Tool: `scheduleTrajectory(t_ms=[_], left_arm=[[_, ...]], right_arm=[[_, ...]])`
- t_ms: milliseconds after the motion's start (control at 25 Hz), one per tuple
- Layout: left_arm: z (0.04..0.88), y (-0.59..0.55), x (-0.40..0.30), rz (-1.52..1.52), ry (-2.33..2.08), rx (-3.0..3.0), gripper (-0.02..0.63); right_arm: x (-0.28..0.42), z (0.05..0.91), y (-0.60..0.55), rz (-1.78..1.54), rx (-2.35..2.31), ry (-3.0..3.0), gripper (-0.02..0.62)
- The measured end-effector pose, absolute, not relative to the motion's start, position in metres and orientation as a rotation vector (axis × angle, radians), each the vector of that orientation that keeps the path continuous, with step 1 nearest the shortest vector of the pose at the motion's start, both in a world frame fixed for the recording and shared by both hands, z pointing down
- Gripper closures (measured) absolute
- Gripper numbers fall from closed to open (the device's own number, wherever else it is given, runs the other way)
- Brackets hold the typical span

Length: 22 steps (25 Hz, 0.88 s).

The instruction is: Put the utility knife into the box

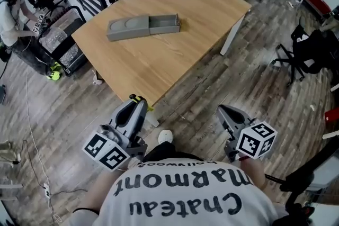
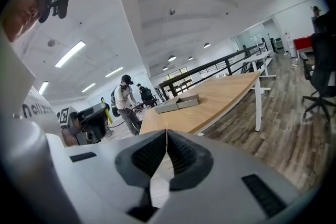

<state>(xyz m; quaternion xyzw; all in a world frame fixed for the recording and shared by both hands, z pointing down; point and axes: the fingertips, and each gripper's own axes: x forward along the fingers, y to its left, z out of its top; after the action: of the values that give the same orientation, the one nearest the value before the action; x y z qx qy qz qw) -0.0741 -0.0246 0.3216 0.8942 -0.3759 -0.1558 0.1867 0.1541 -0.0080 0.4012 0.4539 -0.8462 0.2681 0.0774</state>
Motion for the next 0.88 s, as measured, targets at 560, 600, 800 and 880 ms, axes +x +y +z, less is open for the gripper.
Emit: scheduleTrajectory(t_ms=[560,600,800,880], left_arm=[[0.313,-0.125,-0.09,-0.465,-1.02,2.528,0.565],[0.312,-0.132,-0.091,-0.465,-1.018,2.528,0.565],[0.317,-0.167,-0.1,-0.448,-1.016,2.518,0.565],[0.32,-0.178,-0.104,-0.438,-1.014,2.517,0.565]], right_arm=[[0.141,0.399,-0.097,0.838,1.401,-2.511,0.584],[0.139,0.399,-0.103,0.843,1.4,-2.511,0.584],[0.13,0.401,-0.14,0.849,1.392,-2.501,0.584],[0.124,0.403,-0.153,0.855,1.385,-2.502,0.584]])
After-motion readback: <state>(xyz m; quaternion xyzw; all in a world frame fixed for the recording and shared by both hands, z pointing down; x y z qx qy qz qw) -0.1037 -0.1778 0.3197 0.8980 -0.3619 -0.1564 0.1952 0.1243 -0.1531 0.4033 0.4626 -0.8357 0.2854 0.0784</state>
